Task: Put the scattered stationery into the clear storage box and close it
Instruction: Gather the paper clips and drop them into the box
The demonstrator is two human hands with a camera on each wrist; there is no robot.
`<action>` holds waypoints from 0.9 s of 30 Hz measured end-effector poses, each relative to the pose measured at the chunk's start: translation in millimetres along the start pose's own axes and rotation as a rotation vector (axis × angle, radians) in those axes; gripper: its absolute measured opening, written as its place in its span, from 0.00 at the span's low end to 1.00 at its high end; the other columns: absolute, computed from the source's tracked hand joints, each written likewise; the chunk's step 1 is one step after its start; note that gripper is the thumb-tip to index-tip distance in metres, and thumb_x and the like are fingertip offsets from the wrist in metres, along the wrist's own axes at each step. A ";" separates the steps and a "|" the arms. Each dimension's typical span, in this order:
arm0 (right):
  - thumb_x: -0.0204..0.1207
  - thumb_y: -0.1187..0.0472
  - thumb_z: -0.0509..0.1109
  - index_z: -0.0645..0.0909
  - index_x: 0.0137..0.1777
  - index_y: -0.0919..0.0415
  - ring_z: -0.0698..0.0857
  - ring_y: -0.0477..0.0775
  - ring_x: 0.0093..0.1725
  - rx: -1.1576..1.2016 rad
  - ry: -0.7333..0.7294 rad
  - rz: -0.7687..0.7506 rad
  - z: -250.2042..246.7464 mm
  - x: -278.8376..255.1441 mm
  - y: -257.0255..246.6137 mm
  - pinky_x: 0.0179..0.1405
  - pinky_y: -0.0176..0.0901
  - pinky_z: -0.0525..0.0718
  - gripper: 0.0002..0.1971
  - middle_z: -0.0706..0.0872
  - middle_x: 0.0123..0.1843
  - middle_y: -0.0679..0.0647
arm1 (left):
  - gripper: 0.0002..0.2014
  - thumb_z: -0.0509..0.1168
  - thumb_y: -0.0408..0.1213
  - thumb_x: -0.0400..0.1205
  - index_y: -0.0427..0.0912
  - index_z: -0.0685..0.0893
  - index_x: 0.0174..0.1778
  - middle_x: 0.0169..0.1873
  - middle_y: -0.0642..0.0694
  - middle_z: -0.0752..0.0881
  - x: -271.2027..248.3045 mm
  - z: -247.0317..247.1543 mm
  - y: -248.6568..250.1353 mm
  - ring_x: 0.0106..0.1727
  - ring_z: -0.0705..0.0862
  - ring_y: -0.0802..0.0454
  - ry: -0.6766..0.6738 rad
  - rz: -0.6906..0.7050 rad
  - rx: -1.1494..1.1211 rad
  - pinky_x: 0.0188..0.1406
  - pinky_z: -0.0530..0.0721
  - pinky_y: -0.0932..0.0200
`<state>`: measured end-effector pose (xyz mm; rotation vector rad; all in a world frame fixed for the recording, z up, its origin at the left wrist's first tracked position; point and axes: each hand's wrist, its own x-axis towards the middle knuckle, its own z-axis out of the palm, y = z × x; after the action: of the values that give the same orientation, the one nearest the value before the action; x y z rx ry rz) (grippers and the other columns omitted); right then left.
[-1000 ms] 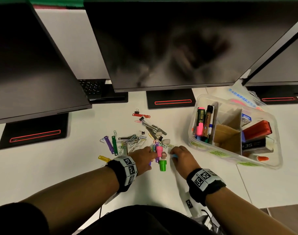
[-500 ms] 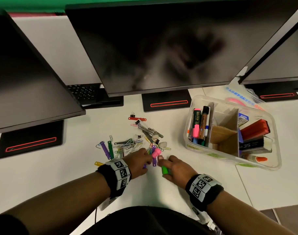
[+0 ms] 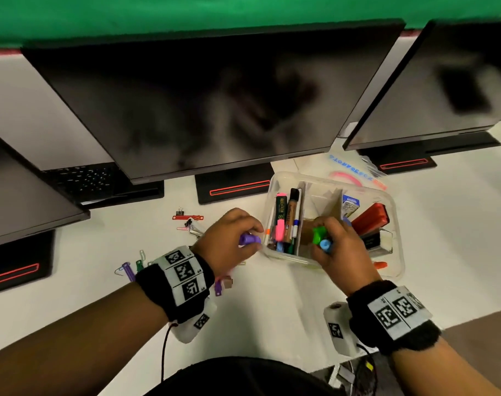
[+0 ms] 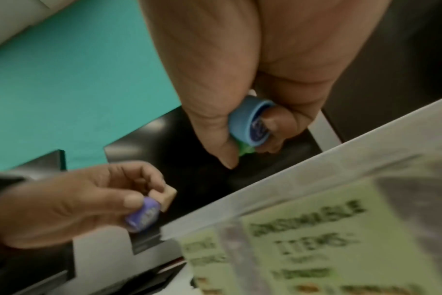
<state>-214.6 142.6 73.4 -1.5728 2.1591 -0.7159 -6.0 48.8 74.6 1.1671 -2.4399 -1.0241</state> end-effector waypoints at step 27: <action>0.65 0.54 0.74 0.89 0.44 0.52 0.81 0.51 0.53 -0.106 -0.181 -0.404 -13.9 -7.8 96.6 0.53 0.40 0.76 0.09 0.89 0.50 0.47 | 0.12 0.64 0.40 0.82 0.47 0.85 0.60 0.58 0.50 0.85 52.3 57.0 46.2 0.58 0.79 0.54 -0.021 0.091 0.201 0.62 0.77 0.60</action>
<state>-293.8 176.3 26.7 -2.0742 1.7948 -0.5529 -94.7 57.0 61.5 1.0960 -2.6348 -0.7840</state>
